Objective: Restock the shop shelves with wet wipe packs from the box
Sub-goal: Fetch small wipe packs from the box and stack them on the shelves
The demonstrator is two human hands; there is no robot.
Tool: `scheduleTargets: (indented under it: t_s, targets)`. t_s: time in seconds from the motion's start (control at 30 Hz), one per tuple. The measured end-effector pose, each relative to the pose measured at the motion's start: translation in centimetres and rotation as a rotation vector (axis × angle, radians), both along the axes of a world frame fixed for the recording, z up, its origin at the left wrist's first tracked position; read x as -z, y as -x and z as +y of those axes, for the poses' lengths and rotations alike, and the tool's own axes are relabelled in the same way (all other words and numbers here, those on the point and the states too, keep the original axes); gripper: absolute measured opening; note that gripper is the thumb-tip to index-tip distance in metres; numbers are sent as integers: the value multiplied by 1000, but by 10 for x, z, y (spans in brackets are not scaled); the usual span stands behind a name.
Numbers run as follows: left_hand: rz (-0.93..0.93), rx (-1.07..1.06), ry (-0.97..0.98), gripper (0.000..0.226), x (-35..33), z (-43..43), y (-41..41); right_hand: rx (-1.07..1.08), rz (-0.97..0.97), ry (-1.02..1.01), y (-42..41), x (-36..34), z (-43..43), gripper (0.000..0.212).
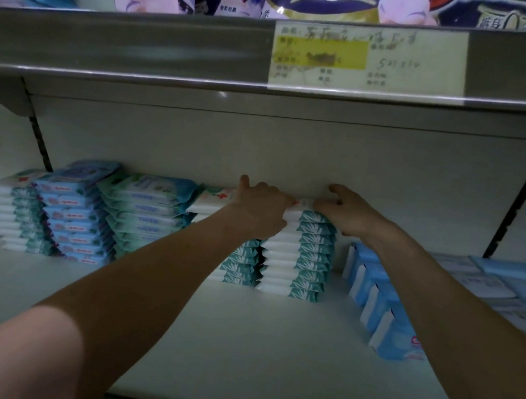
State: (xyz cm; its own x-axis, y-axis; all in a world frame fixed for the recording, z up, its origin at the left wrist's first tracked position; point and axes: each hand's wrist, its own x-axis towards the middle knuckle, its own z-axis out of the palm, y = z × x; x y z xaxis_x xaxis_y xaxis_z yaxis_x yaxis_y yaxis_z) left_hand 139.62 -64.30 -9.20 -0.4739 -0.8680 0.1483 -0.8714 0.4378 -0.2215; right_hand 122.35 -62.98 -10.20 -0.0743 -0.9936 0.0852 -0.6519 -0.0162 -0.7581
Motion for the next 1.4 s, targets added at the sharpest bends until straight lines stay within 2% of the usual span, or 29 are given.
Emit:
scheduleTargets:
  t_s: [0.07, 0.17, 0.27, 0.37, 0.47, 0.63, 0.83, 0.97, 1.17, 1.4]
  targets:
    - [16, -7, 6, 48, 2, 1, 2, -49, 156, 32, -5, 6, -3, 23]
    - [9, -26, 3, 50, 0, 2, 2, -39, 301, 54, -5, 8, -5, 28]
    - [-18, -25, 23, 54, -4, 4, 2, -26, 465, 190, -9, -1, -4, 23]
    - [-10, -119, 0, 60, -9, 4, -3, -149, 500, 263, -23, -7, 0, 20]
    - [-32, -223, -25, 49, -10, 6, -12, -171, 579, 235, -31, -3, 4, 31]
    - [-32, -206, 9, 42, -4, 8, -23, -130, 615, 268, -32, 2, 4, 28]
    - [20, -206, 1, 53, -1, 8, -29, -140, 721, 255, -39, -6, 7, 27]
    - [103, -259, 7, 57, -5, 15, -41, -196, 753, 401, -60, -15, 16, 21]
    - [186, -409, 118, 50, 1, 50, -91, -378, 714, 484, -128, -12, 33, 25]
    - [189, -663, 125, 37, 10, 121, -176, -577, 669, 519, -226, -4, 73, 28]
